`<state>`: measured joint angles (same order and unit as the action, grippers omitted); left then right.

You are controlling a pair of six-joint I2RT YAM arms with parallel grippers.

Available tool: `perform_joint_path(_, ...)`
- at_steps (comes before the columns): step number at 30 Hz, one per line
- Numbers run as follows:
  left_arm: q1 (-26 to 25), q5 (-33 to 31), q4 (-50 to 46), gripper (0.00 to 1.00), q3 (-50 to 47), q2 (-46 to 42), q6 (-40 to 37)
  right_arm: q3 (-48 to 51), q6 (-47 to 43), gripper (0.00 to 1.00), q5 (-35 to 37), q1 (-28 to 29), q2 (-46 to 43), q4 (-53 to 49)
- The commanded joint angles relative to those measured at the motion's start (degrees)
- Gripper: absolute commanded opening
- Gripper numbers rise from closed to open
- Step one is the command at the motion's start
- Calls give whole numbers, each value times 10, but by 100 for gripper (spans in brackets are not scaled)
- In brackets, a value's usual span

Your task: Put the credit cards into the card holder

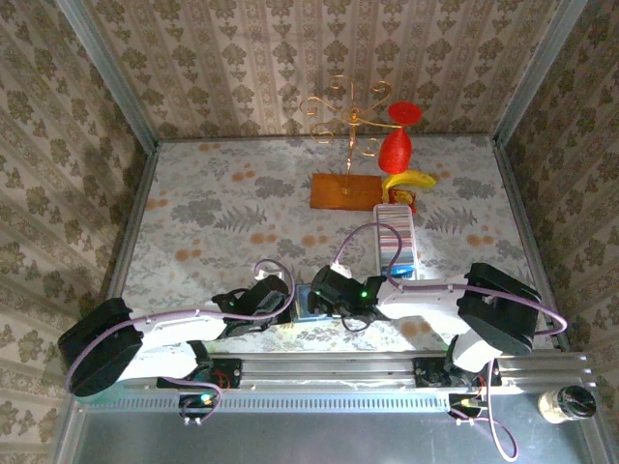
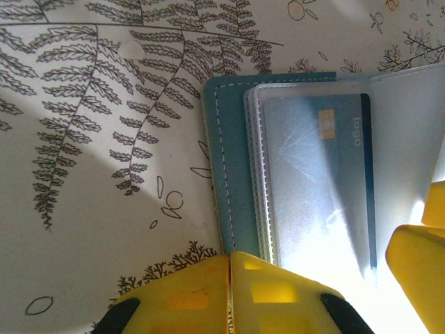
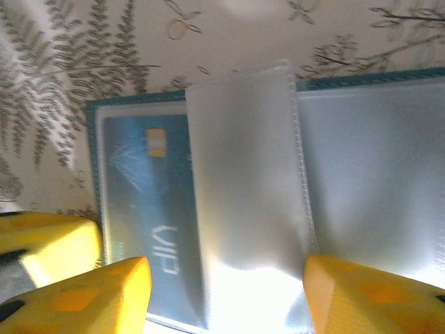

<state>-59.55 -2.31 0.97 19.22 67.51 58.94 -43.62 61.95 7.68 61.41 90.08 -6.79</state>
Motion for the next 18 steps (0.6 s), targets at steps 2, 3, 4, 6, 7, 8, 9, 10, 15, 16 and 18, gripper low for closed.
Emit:
perform_joint_path(2, 0, 3, 11, 10, -8, 6, 7, 15, 25, 61, -30, 6, 12, 79)
perform_joint_path(3, 0, 4, 13, 10, -8, 7, 7, 18, 29, 61, -33, 6, 12, 92)
perform_joint_path(4, 0, 4, 14, 10, -8, 8, 8, 19, 32, 61, -36, 6, 12, 102)
perform_joint_path(6, 0, 5, 17, 9, -9, 9, 8, 21, 37, 60, -41, 6, 11, 117)
perform_joint_path(7, 0, 5, 18, 9, -11, 9, 9, 23, 40, 60, -42, 8, 11, 127)
perform_joint_path(8, 0, 5, 21, 9, -13, 9, 10, 25, 44, 60, -44, 8, 11, 135)
perform_joint_path(9, 0, 5, 23, 9, -14, 9, 10, 27, 49, 60, -43, 10, 11, 146)
perform_joint_path(10, -1, 5, 24, 9, -15, 9, 12, 30, 52, 60, -44, 11, 12, 157)
perform_joint_path(15, 0, 4, 28, 8, -20, 4, 13, 34, 67, 59, -48, 14, 20, 188)
perform_joint_path(16, -1, -1, 22, 8, -21, -3, 12, 33, 67, 59, -49, 15, 21, 189)
perform_joint_path(18, 0, -13, 5, 9, -23, -22, 11, 32, 70, 59, -48, 16, 23, 191)
